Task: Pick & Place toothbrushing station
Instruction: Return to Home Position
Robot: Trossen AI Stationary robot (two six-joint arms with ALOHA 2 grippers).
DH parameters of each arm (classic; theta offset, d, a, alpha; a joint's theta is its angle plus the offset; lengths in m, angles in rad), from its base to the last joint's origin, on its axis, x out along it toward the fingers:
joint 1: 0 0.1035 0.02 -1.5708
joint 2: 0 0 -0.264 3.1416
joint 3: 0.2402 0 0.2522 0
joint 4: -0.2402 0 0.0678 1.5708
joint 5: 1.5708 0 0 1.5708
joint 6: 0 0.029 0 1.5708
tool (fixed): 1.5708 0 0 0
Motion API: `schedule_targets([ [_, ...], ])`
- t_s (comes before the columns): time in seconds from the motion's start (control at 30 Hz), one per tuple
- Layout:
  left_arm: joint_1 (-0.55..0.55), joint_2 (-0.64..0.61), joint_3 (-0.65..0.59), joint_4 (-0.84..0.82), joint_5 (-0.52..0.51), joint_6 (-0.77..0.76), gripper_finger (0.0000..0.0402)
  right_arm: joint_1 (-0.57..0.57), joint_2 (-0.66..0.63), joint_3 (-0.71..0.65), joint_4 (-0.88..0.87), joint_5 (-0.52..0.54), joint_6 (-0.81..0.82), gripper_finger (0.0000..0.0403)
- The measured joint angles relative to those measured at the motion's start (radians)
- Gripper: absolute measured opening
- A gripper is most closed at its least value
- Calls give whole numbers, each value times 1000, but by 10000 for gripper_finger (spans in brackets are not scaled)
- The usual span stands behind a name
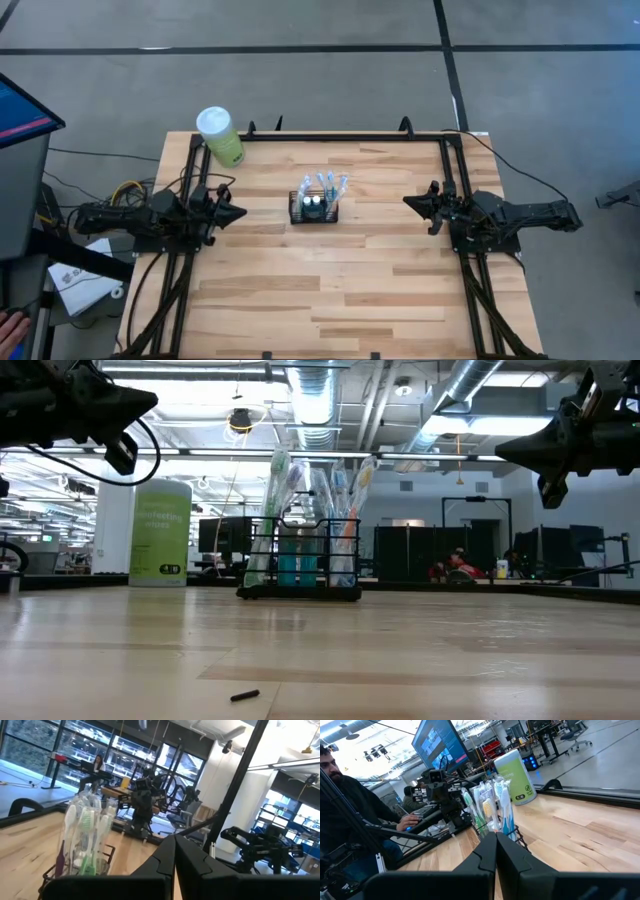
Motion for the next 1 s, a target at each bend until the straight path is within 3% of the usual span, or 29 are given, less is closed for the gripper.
schedule_targets([
  [0.4, 0, 0, 0, -28, 0, 129, 2, 0, 0, 0, 0, 0, 0, 0],
  [1.0, 0, 0, 0, -157, 50, 103, 2, 0, 0, 0, 0, 0, 0, 0],
])
